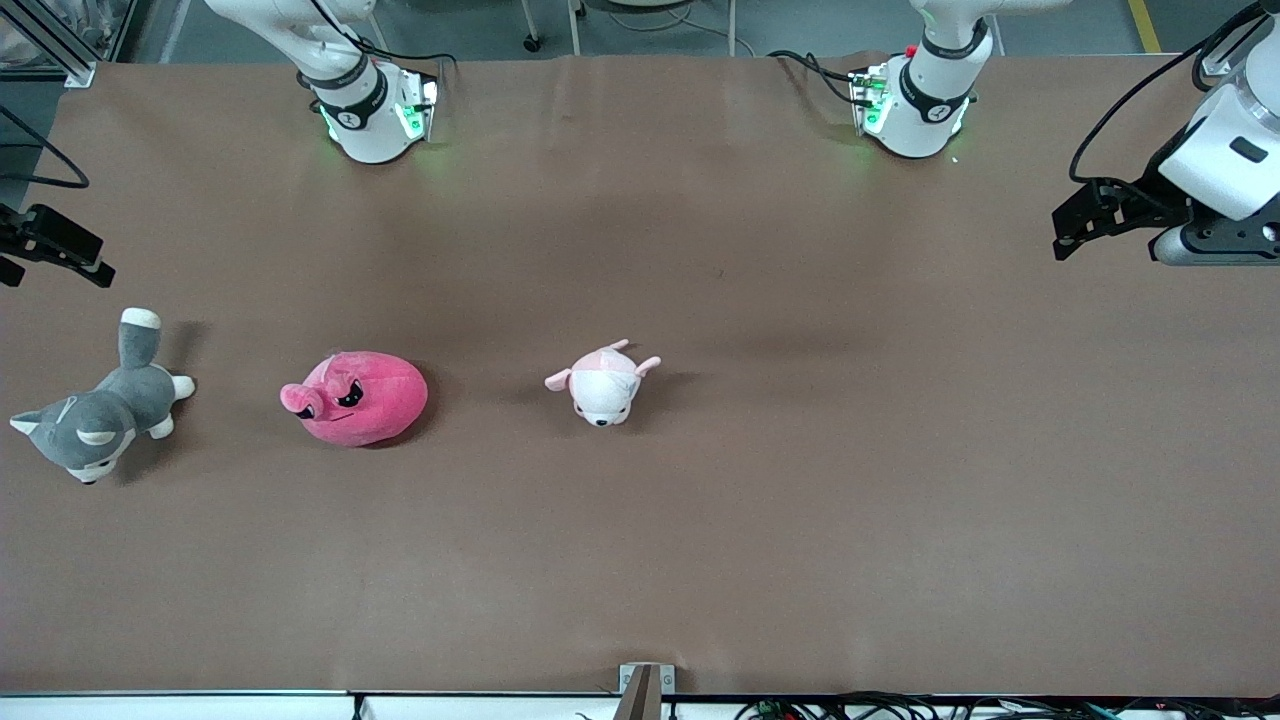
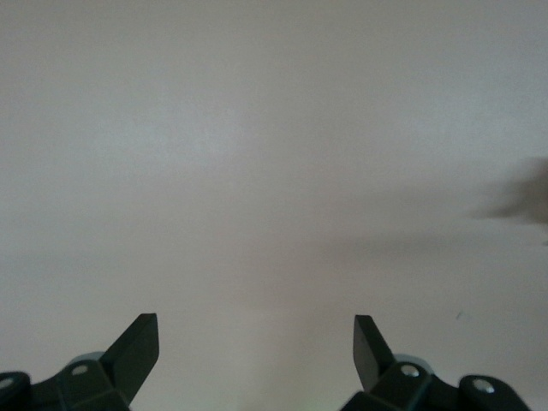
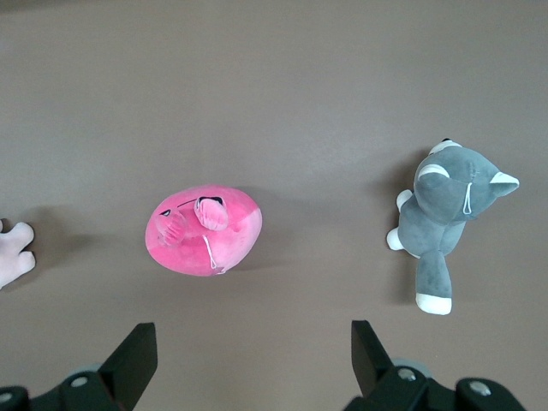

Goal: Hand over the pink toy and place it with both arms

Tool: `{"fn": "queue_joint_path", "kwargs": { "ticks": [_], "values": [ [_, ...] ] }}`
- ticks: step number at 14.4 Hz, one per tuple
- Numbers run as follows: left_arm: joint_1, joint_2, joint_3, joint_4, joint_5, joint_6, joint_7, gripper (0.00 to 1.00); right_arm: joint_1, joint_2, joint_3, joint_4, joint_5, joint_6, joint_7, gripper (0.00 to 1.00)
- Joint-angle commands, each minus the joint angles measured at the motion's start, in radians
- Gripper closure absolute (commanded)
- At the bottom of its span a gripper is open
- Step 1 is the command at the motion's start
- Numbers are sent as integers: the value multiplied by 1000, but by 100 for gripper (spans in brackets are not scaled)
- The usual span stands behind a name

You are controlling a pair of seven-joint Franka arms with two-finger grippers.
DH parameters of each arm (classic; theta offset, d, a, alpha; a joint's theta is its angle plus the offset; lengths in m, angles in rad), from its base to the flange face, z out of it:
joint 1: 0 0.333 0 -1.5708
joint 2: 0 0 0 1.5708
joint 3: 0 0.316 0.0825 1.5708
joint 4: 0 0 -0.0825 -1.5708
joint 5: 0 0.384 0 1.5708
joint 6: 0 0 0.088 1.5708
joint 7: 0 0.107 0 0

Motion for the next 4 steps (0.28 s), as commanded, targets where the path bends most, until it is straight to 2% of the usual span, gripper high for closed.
{"fn": "queue_joint_path", "kwargs": {
  "ticks": [1, 4],
  "values": [
    [3, 4, -2, 20, -2, -15, 17, 0, 6, -36, 0, -40, -17, 17, 21, 0],
    [5, 1, -2, 19, -2, -17, 18, 0, 6, -36, 0, -40, -21, 17, 19, 0]
  ]
}}
